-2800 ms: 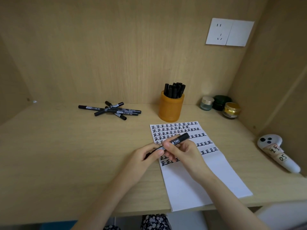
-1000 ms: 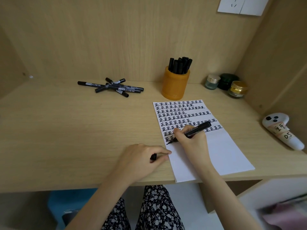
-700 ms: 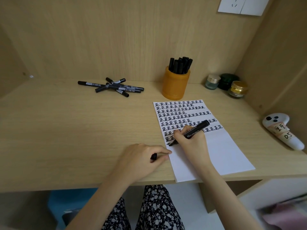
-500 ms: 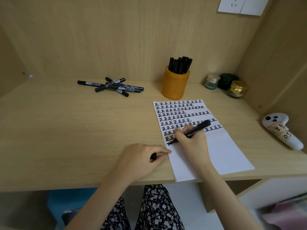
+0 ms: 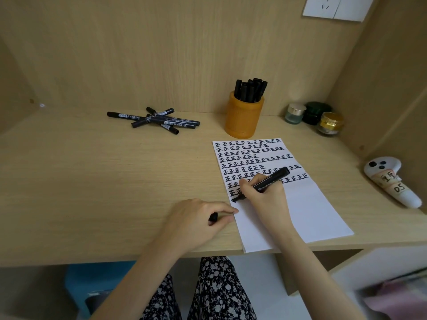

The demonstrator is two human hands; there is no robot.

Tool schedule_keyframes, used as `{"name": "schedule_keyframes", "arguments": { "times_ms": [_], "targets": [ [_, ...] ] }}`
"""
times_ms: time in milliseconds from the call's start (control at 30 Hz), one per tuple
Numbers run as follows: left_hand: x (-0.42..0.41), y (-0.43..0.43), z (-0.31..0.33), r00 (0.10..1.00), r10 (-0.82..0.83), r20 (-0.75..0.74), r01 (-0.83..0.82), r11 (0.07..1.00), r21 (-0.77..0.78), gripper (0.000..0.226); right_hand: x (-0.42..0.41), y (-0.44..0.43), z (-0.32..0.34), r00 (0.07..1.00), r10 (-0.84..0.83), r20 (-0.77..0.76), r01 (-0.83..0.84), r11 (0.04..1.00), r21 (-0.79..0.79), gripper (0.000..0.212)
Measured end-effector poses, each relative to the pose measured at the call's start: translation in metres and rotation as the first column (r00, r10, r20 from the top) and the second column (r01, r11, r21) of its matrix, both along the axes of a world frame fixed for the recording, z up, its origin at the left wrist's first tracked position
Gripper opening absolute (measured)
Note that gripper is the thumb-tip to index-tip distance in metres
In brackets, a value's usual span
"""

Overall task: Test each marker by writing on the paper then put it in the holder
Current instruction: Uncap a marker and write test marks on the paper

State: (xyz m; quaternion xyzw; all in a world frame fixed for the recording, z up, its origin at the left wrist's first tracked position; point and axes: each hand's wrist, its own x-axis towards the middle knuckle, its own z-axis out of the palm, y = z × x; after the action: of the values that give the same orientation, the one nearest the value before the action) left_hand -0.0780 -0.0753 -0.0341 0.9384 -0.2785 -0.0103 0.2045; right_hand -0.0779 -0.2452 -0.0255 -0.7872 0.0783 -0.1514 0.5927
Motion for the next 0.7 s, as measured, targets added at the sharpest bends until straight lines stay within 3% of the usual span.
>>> {"name": "schedule_keyframes", "arguments": {
  "times_ms": [700],
  "targets": [
    [0.002,0.0011,-0.006,1.0,-0.007,0.025,0.007,0.999,-0.033,0.034,-0.0008,0.0007,0.0002,1.0,-0.009,-0.007,0.009,0.998,-0.065,0.028]
  ]
}}
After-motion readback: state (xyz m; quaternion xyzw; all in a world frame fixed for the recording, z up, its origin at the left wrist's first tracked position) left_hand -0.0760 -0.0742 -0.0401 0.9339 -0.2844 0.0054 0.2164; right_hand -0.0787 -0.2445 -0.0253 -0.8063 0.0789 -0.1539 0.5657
